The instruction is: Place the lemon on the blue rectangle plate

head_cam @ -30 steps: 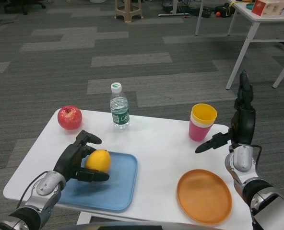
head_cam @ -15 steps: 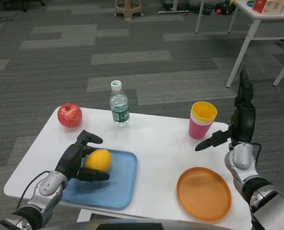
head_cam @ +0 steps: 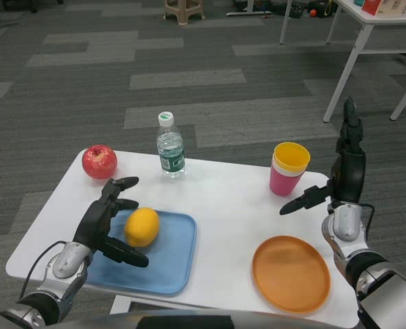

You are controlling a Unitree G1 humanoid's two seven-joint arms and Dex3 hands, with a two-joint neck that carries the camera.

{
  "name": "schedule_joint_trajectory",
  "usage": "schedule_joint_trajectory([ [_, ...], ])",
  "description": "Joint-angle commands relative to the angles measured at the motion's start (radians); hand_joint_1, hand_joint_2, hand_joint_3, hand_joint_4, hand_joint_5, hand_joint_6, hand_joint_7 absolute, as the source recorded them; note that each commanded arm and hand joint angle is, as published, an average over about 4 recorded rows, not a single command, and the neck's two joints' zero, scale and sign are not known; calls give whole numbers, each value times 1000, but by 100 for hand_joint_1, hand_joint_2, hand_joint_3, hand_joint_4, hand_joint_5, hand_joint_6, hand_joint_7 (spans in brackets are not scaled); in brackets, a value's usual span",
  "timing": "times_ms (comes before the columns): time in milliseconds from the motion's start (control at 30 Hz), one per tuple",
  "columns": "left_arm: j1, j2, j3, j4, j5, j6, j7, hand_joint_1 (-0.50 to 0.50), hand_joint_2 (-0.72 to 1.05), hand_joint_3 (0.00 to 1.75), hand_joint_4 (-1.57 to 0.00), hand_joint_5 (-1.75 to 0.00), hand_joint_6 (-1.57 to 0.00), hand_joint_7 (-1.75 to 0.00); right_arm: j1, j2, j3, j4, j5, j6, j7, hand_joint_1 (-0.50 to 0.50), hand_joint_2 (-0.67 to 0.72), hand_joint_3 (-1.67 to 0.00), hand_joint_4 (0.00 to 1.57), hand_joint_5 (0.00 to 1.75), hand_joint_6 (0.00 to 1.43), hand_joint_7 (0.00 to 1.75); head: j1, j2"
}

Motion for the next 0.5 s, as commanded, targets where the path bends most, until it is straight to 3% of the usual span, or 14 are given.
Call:
schedule_joint_trajectory([
  [33,-12,14,21,10,5,-38,21,-18,-39,9,0,-80,0,-56,-19,3,-8,8,3,4,-3,-46,60,0,0,0,0,0,3,-3],
  [67,-12,14,25,10,6,-52,31,-33,-41,9,0,-69,0,-54,-21,3,-8,11,3,4,-3,-46,60,0,0,0,0,0,4,-5],
  [133,-12,14,28,10,6,-70,44,-48,-46,9,0,-49,0,-51,-23,3,-8,16,3,4,-3,-46,57,0,0,0,0,0,6,-7],
  [300,-12,14,46,9,6,-149,116,-50,-48,9,0,-10,0,-31,-33,2,-7,26,3,4,-3,-46,60,0,0,0,0,0,13,-9],
  [500,-8,10,131,-61,4,-191,166,-50,-55,9,0,0,0,-21,-46,1,-3,38,3,7,-3,-46,60,0,0,0,0,0,23,-5],
])
